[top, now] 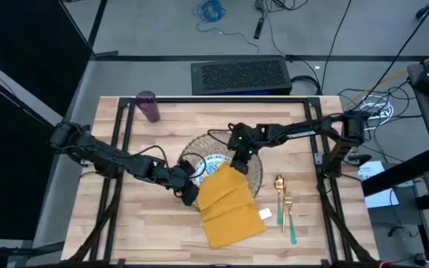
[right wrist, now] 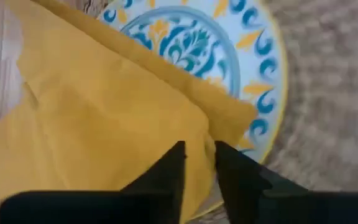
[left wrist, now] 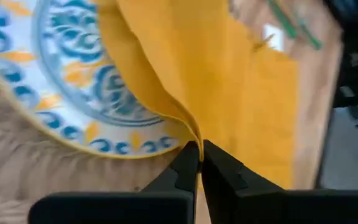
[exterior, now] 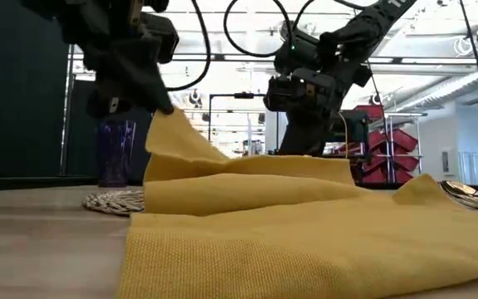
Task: Set table place
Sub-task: Fold the yellow table napkin
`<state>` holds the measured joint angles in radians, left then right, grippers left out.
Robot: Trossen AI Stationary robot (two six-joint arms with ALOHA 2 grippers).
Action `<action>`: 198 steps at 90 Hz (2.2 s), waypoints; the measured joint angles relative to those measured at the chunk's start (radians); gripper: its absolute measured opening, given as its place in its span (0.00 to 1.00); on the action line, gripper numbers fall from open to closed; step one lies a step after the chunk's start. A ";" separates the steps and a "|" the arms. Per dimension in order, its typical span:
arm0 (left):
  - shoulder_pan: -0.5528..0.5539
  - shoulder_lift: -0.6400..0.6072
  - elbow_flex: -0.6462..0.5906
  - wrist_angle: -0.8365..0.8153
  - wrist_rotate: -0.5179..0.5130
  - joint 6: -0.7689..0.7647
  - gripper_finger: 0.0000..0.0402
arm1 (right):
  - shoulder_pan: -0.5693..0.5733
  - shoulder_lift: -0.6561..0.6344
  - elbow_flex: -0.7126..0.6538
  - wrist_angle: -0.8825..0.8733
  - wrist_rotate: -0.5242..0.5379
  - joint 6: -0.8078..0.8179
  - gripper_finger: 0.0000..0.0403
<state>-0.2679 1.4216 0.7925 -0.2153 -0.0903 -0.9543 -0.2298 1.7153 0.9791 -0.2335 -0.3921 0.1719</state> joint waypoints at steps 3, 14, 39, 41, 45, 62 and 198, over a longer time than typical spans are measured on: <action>0.002 0.000 0.000 -0.018 -0.012 0.000 0.00 | -0.004 0.000 0.000 -0.003 0.001 -0.009 0.34; 0.015 0.000 0.000 -0.039 -0.020 0.001 0.00 | -0.012 0.000 0.000 -0.034 0.002 -0.028 0.49; 0.049 0.007 0.000 -0.040 -0.038 0.064 0.00 | -0.033 0.000 0.000 -0.059 0.060 -0.033 0.58; 0.055 0.011 0.000 -0.041 -0.041 0.072 0.00 | -0.035 0.000 0.000 -0.066 0.061 -0.031 0.57; 0.070 0.018 0.000 -0.041 -0.043 0.090 0.00 | -0.038 0.000 0.000 -0.080 0.065 -0.030 0.57; 0.151 0.067 0.000 -0.028 -0.026 0.177 0.00 | -0.052 0.000 0.000 -0.086 0.080 -0.023 0.55; 0.280 0.093 -0.001 -0.010 0.053 0.306 0.00 | -0.133 0.137 0.160 -0.242 -0.023 -0.554 0.55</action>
<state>0.0124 1.5149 0.7918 -0.2250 -0.0376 -0.6486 -0.3626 1.8519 1.1389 -0.4755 -0.4152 -0.3822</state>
